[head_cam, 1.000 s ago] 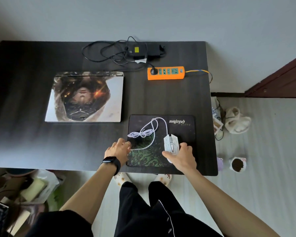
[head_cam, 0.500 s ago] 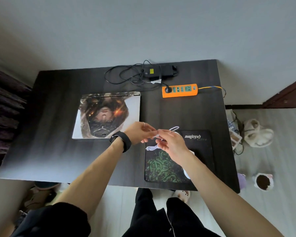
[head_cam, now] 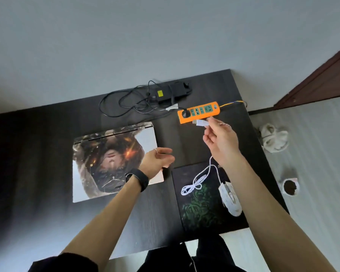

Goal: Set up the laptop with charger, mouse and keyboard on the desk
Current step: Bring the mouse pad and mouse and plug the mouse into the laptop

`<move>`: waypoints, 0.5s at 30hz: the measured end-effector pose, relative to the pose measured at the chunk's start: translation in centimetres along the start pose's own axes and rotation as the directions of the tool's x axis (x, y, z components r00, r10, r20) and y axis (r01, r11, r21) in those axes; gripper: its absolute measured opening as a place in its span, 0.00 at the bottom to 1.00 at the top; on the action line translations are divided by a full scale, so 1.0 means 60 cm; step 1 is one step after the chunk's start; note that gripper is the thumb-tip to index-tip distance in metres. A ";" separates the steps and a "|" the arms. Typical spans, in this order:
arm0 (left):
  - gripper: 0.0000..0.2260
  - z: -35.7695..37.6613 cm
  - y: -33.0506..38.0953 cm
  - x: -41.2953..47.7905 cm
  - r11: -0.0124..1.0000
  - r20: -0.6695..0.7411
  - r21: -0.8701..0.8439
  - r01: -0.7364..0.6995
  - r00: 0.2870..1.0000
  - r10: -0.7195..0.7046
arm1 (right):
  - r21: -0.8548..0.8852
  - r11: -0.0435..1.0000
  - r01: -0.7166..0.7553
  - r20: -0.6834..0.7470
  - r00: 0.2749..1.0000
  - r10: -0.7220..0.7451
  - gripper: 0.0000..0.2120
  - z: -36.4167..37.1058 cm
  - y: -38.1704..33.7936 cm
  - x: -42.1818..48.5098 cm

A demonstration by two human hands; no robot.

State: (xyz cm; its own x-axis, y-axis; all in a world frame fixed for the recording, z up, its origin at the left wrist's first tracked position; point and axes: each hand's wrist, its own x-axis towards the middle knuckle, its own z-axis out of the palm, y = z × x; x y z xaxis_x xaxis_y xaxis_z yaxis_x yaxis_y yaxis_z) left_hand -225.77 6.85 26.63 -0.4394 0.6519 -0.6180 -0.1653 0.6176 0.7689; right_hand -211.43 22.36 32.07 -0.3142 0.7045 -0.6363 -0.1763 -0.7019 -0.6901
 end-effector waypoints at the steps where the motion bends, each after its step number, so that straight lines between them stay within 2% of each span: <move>1: 0.11 -0.006 -0.002 0.013 1.000 -0.015 0.009 -0.009 1.000 0.009 | 0.023 0.999 0.034 0.011 0.999 -0.034 0.02 0.005 -0.013 -0.001; 3: 0.09 -0.015 -0.008 0.045 0.996 -0.030 0.083 -0.029 0.999 0.031 | 0.045 0.998 0.047 0.008 0.999 -0.047 0.03 0.009 -0.014 0.002; 6: 0.09 -0.025 -0.037 0.088 0.939 -0.052 0.342 -0.031 0.997 0.052 | 0.043 0.996 -0.073 -0.024 0.997 0.074 0.05 -0.008 0.038 0.010; 9: 0.17 -0.035 -0.073 0.110 0.756 -0.090 0.654 -0.003 0.993 0.081 | 0.093 0.966 -0.243 -0.059 0.967 0.249 0.09 -0.037 0.122 0.021; 11: 0.22 -0.038 -0.100 0.112 0.670 -0.145 0.741 0.042 0.985 0.098 | 0.159 0.929 -0.335 -0.086 0.932 0.351 0.09 -0.053 0.175 0.030; 15: 0.28 -0.033 -0.155 0.112 0.542 -0.170 0.841 0.009 0.954 0.247 | 0.360 0.822 -0.441 -0.070 0.866 0.495 0.09 -0.066 0.235 0.062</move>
State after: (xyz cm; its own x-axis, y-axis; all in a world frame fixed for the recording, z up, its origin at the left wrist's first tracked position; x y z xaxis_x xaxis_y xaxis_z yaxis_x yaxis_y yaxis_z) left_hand -228.89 4.60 15.65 -0.6098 0.6997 -0.3723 0.6485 0.7105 0.2731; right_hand -211.39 15.47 18.62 -0.2943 0.2697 -0.9169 -0.3417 -0.9256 -0.1627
